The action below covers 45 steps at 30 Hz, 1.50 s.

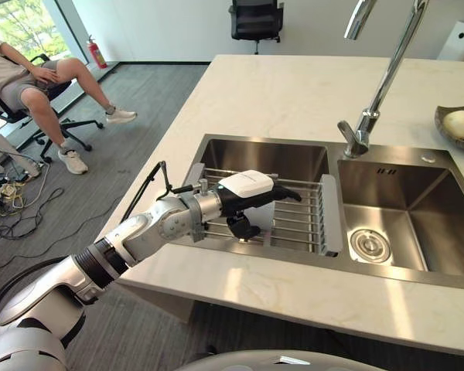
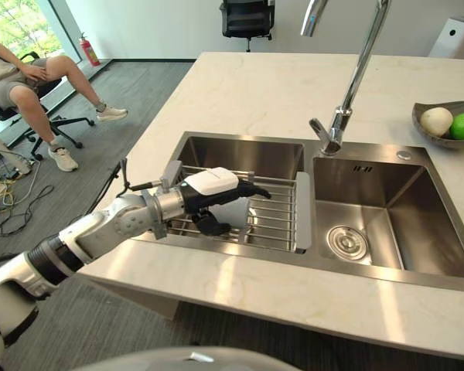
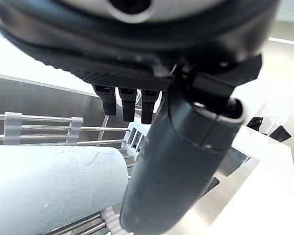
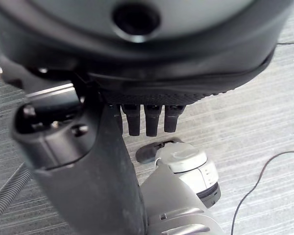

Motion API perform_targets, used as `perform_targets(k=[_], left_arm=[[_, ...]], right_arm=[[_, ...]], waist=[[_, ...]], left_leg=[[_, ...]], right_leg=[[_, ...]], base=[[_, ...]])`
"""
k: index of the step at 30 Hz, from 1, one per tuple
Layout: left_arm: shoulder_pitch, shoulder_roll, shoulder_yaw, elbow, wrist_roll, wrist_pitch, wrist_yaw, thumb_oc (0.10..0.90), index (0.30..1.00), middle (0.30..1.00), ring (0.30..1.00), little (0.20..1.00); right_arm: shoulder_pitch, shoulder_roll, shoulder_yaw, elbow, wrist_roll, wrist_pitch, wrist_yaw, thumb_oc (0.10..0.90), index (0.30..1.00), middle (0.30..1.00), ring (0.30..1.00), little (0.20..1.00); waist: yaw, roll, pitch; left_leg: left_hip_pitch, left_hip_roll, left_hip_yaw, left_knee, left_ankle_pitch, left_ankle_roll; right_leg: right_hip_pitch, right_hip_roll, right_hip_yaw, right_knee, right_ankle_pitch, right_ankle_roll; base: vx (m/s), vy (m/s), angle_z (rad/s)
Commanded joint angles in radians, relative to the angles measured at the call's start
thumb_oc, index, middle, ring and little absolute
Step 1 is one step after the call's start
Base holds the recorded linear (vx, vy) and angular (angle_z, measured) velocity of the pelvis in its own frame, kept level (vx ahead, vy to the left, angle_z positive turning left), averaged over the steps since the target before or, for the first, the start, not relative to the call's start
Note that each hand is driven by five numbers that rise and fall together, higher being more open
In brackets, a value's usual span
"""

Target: Place the dishes in the dishwasher.

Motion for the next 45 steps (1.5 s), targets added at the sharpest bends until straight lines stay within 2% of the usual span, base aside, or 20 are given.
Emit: perform_targets(k=[1,7,14,28,29,30,31,36,39,43,44,45], left_arm=[[-0.182,-0.003,0.050,0.061,0.043,-0.025,0.074,0.800,0.900,0.900,0.900,0.900],[-0.215,-0.019,0.025,0.116,0.053,0.010,0.037,0.800,0.900,0.900,0.900,0.900],[-0.216,-0.052,0.050,0.206,0.083,0.063,0.042,0.800,0.900,0.900,0.900,0.900],[-0.210,-0.238,0.057,0.499,0.063,0.191,0.023,0.800,0.900,0.900,0.900,0.900],[-0.209,-0.241,0.050,0.506,0.061,0.193,0.015,0.605,0.608,0.608,0.608,0.608],[-0.209,-0.241,0.050,0.506,0.061,0.193,0.015,0.605,0.608,0.608,0.608,0.608],[-0.218,-0.235,0.038,0.501,0.070,0.188,0.016,0.400,0.300,0.300,0.300,0.300],[-0.238,-0.219,-0.002,0.476,0.092,0.159,0.023,0.400,0.300,0.300,0.300,0.300],[-0.243,-0.180,-0.014,0.422,0.111,0.106,0.063,0.400,0.300,0.300,0.300,0.300],[-0.226,-0.111,-0.004,0.340,0.136,0.039,0.127,0.400,0.300,0.300,0.300,0.300],[-0.204,-0.050,0.033,0.268,0.149,0.009,0.192,0.400,0.300,0.300,0.300,0.300],[-0.185,-0.030,0.060,0.238,0.154,-0.006,0.232,0.400,0.300,0.300,0.300,0.300]], right_arm=[[-0.015,0.015,0.029,-0.009,-0.025,-0.004,0.003,0.800,0.900,0.900,0.900,0.900],[-0.021,0.003,0.031,-0.014,-0.031,-0.003,0.008,0.800,0.900,0.900,0.900,0.900],[-0.022,-0.008,0.034,-0.019,-0.047,0.005,0.021,0.800,0.900,0.900,0.900,0.900],[-0.069,-0.010,0.079,-0.030,-0.082,0.032,0.030,0.800,0.900,0.900,0.900,0.900],[-0.072,-0.012,0.081,-0.029,-0.086,0.034,0.031,0.800,0.900,0.900,0.900,0.900],[-0.072,-0.012,0.081,-0.029,-0.086,0.034,0.031,0.800,0.900,0.900,0.900,0.900],[-0.078,-0.012,0.085,-0.029,-0.088,0.034,0.029,0.800,0.900,0.900,0.900,0.900],[-0.086,-0.020,0.094,-0.027,-0.096,0.028,0.028,0.800,0.900,0.900,0.900,0.900],[-0.079,-0.023,0.098,-0.025,-0.099,0.012,0.021,0.800,0.900,0.900,0.900,0.900],[-0.072,-0.028,0.094,-0.030,-0.090,-0.003,0.013,0.800,0.900,0.900,0.900,0.900],[-0.067,-0.020,0.089,-0.037,-0.078,-0.009,0.005,0.800,0.900,0.900,0.900,0.900],[-0.065,-0.014,0.086,-0.040,-0.073,-0.010,0.000,0.800,0.900,0.900,0.900,0.900]], waist=[[0.026,0.000,-0.005],[0.023,0.002,-0.001],[0.027,0.006,0.005],[0.032,0.007,0.015],[0.032,0.007,0.016],[0.032,0.007,0.016],[0.034,0.008,0.018],[0.038,0.011,0.022],[0.041,0.011,0.022],[0.048,0.009,0.018],[0.055,0.006,0.010],[0.058,0.004,0.007]], left_leg=[[-0.015,0.007,0.007,0.059,-0.063,0.012],[-0.006,0.007,0.020,0.060,-0.069,0.016],[0.001,0.008,0.035,0.063,-0.075,0.017],[0.008,0.006,0.039,0.062,-0.083,0.019],[0.008,0.006,0.039,0.062,-0.084,0.019],[0.008,0.006,0.039,0.062,-0.084,0.019],[0.008,0.005,0.039,0.062,-0.085,0.019],[0.009,0.004,0.040,0.061,-0.086,0.020],[0.010,0.005,0.038,0.062,-0.087,0.019],[0.015,0.007,0.033,0.066,-0.088,0.014],[0.017,0.010,0.031,0.073,-0.087,0.009],[0.017,0.012,0.028,0.078,-0.087,0.007]], right_leg=[[-0.103,0.025,0.043,0.165,-0.061,0.045],[-0.106,0.022,0.051,0.159,-0.056,0.048],[-0.106,0.019,0.055,0.153,-0.052,0.047],[-0.097,0.014,0.046,0.144,-0.056,0.044],[-0.099,0.014,0.047,0.144,-0.057,0.044],[-0.099,0.014,0.047,0.144,-0.057,0.044],[-0.101,0.013,0.047,0.145,-0.057,0.045],[-0.107,0.011,0.049,0.151,-0.057,0.049],[-0.106,0.011,0.050,0.157,-0.059,0.049],[-0.103,0.012,0.054,0.164,-0.064,0.049],[-0.099,0.014,0.055,0.172,-0.068,0.048],[-0.097,0.016,0.057,0.176,-0.070,0.046]], base=[[0.02,0.004,-0.06],[0.02,0.001,-0.07],[0.02,0.008,-0.09],[0.00,0.000,0.00],[0.00,0.000,0.00],[0.00,0.008,-0.03],[0.00,0.005,-0.04],[0.00,0.006,-0.05],[-0.01,0.001,-0.03],[-0.01,-0.026,-0.02],[-0.03,-0.088,0.00],[-0.04,-0.114,-0.07]])
